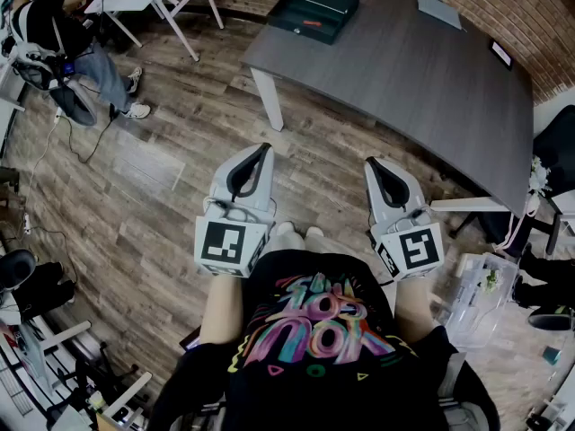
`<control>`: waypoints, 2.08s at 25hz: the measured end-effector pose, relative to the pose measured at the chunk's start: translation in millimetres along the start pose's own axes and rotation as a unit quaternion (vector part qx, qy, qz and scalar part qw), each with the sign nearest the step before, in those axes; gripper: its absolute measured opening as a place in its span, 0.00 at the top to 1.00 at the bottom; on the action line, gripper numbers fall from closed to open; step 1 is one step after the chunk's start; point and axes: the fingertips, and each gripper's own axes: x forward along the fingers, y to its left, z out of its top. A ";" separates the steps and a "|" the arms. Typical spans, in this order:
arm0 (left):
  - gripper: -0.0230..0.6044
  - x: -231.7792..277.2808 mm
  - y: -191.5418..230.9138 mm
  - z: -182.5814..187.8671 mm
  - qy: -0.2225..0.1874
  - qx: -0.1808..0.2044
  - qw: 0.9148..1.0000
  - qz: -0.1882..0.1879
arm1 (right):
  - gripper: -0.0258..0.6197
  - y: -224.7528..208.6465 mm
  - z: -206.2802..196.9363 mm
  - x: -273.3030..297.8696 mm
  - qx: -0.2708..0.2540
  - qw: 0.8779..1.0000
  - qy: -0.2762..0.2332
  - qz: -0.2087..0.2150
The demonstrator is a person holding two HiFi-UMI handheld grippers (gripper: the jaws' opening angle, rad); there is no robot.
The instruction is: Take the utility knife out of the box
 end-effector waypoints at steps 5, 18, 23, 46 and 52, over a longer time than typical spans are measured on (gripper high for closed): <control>0.96 -10.5 -5.8 2.1 -0.009 0.003 1.000 0.016 | 0.96 -2.0 -1.1 -19.0 -0.007 1.000 -0.011 -0.006; 0.96 -19.6 7.9 5.3 -0.009 0.003 0.999 0.052 | 0.96 -5.9 -22.3 -11.1 0.001 1.000 0.007 0.011; 0.96 0.0 39.0 -5.3 -0.005 -0.009 0.999 0.051 | 0.96 -14.8 -26.2 18.4 0.001 1.000 0.017 0.001; 0.96 161.8 242.0 11.0 -0.001 -0.011 1.000 0.011 | 0.96 -63.2 11.9 252.9 0.005 0.999 0.030 -0.042; 0.96 183.0 252.1 -3.0 0.017 -0.027 0.999 -0.008 | 0.96 -70.0 -0.4 273.5 0.023 0.997 0.054 -0.053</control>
